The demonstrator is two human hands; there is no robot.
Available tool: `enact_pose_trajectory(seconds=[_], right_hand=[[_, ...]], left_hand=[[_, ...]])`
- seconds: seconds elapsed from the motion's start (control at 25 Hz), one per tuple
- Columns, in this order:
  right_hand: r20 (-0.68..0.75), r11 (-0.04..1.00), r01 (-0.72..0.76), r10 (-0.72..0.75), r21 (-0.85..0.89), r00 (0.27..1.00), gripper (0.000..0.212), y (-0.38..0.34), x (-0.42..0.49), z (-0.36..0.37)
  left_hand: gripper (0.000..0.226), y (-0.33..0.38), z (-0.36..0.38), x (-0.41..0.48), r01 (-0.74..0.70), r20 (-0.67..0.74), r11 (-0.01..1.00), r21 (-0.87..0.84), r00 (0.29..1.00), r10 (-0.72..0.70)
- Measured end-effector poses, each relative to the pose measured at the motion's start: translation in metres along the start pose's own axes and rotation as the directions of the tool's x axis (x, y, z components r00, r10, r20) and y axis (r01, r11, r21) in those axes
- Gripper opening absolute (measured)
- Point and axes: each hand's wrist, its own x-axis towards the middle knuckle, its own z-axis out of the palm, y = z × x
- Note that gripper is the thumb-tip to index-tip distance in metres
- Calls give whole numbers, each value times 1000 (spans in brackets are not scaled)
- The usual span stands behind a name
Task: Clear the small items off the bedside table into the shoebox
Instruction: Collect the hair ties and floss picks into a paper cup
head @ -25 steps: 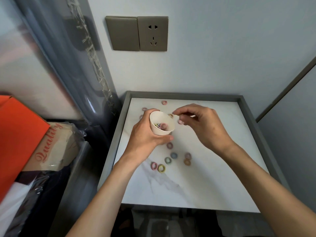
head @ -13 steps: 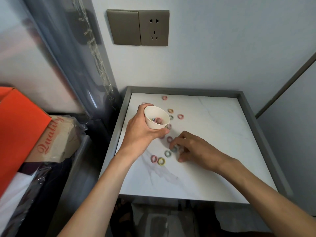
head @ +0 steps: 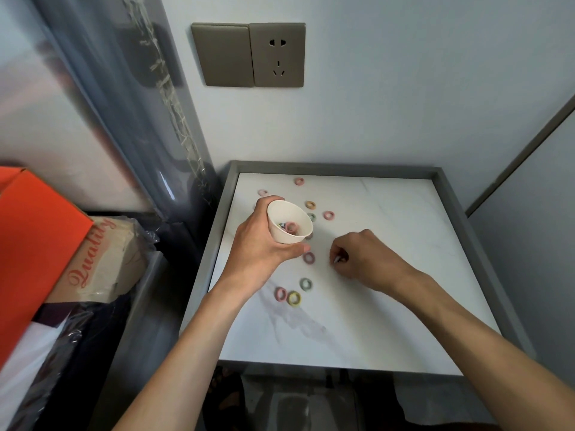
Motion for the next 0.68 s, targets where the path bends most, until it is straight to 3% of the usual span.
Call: enact_pose_trajectory(seconds=[0.08, 0.16, 0.2, 0.24, 0.36, 0.56, 0.68], right_hand=[[-177, 950, 12, 45, 312, 983, 17, -7, 0, -18], [-332, 789, 160, 58, 593, 941, 17, -23, -2, -33], [-353, 728, 223, 27, 649, 935, 17, -32, -2, -36], [-339, 708, 255, -24, 658, 940, 17, -42, -4, -35], [-246, 788, 264, -147, 557, 958, 28, -56, -7, -27], [-428, 835, 278, -57, 475, 902, 22, -42, -3, -29], [-281, 932, 155, -61, 326, 958, 15, -35, -6, -17]], left_hand=[[74, 0, 1, -2, -13, 22, 1000, 8, 1000, 13], [76, 1, 1, -4, -21, 47, 1000, 15, 999, 20], [78, 2, 1, -5, -25, 65, 1000, 14, 998, 24], [78, 2, 2, -5, -30, 88, 1000, 8, 996, 29], [75, 2, 2, -8, -42, 132, 999, -15, 990, 44], [77, -5, -14, -5, -10, 53, 996, -89, 998, 15], [75, -11, -29, -3, -1, -44, 991, -137, 999, -5]])
